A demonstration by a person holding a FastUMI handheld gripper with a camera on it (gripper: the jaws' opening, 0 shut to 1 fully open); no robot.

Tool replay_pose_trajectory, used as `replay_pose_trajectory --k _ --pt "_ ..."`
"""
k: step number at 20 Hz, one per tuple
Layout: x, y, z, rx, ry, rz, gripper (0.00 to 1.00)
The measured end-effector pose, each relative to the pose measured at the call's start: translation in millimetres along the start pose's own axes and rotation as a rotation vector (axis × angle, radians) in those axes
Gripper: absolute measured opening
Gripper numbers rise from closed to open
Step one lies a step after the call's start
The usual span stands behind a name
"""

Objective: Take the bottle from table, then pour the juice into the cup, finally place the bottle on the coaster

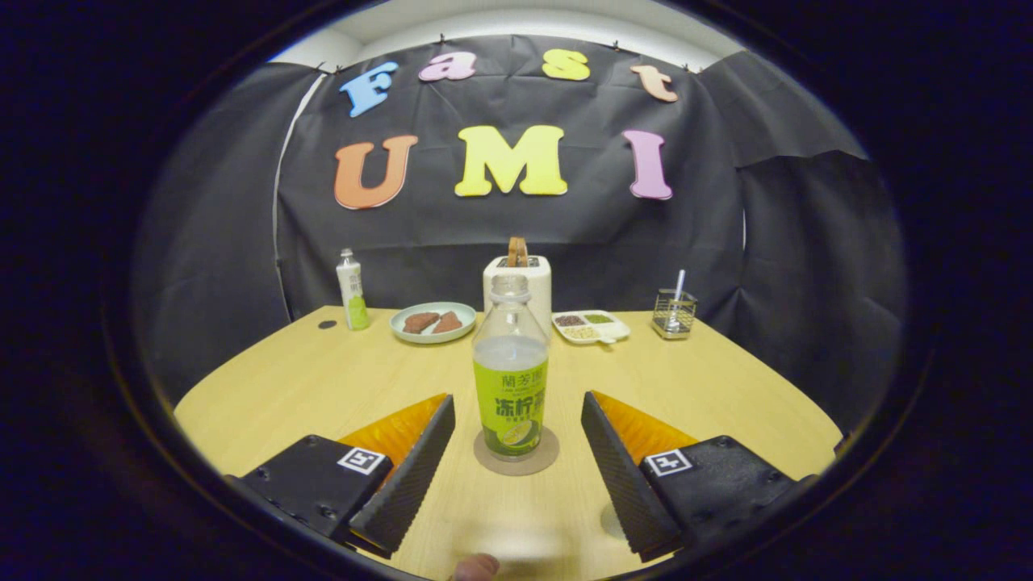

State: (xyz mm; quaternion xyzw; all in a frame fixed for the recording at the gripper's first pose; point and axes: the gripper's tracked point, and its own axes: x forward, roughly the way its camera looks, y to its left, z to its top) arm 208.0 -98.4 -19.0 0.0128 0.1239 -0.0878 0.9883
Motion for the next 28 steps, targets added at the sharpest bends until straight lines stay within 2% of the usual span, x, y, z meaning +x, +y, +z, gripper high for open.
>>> replay_pose_trajectory --k 6,12,28 --pt "-82.9 -21.5 21.7 0.008 -0.123 -0.022 1.0" --pt "-140.4 -3.1 33.5 -0.012 -0.2 0.015 1.0" --pt "-193.1 18.3 33.1 -0.059 -0.282 0.066 1.0"
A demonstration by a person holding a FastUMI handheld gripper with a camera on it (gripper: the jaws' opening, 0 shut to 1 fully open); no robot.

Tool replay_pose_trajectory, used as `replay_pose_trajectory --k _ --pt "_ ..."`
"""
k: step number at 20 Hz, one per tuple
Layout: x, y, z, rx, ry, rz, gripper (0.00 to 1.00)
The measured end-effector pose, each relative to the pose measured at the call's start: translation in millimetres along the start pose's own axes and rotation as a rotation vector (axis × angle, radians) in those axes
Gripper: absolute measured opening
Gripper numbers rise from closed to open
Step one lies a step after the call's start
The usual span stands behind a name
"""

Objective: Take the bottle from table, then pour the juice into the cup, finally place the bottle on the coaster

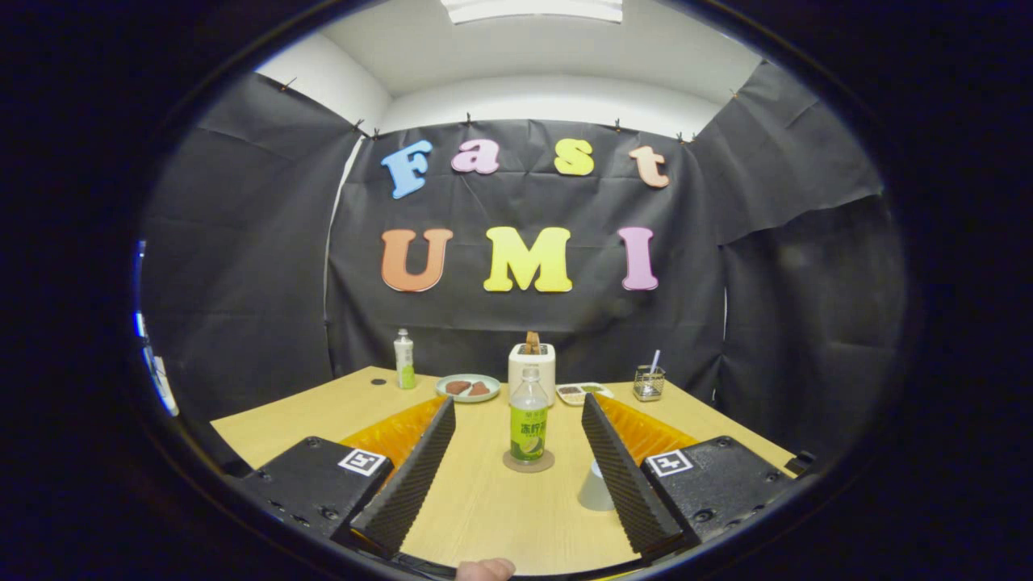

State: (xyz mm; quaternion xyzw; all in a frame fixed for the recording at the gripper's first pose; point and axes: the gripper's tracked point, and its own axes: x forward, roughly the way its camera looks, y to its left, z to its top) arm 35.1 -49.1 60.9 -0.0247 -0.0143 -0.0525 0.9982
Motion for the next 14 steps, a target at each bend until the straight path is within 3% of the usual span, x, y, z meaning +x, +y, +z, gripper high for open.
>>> replay_pose_trajectory --k 14 --pt "-5.3 5.0 -1.2 -0.001 0.008 0.016 1.0"
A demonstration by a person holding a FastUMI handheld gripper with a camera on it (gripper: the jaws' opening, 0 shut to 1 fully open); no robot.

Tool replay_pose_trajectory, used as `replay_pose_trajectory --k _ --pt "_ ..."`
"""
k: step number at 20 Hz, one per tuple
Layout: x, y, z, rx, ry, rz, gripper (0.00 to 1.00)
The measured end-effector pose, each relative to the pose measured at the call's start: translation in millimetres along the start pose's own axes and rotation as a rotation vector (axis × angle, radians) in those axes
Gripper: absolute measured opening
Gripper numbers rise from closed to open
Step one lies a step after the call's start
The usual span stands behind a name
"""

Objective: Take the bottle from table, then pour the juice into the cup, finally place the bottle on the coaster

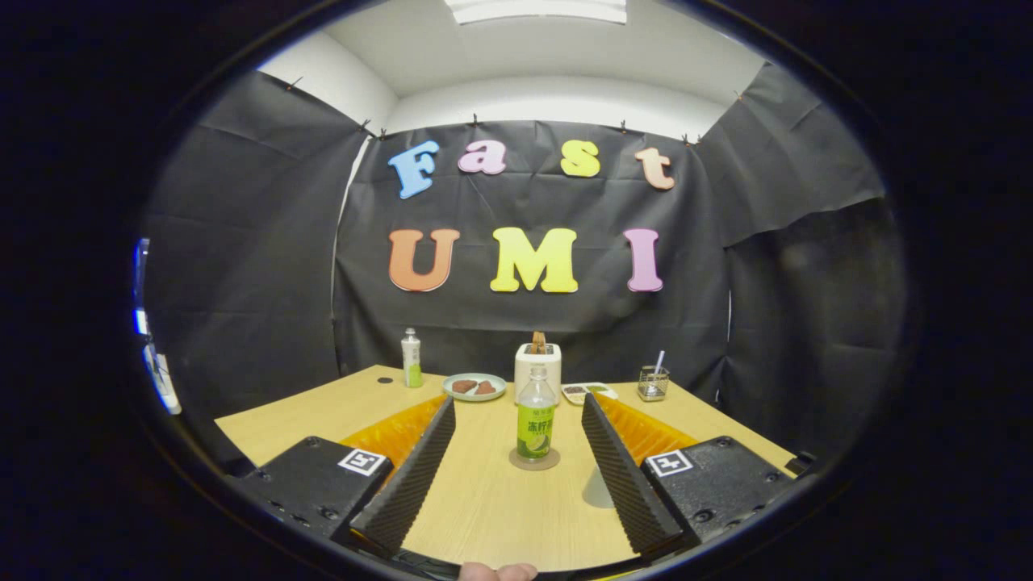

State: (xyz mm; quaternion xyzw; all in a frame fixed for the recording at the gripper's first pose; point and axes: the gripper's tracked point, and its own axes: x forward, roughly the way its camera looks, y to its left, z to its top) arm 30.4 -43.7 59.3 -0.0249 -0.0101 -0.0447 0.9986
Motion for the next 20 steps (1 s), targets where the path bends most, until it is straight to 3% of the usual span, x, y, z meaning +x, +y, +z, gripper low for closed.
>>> replay_pose_trajectory --k 20 --pt "3.5 5.1 -8.6 0.023 0.026 0.033 1.0"
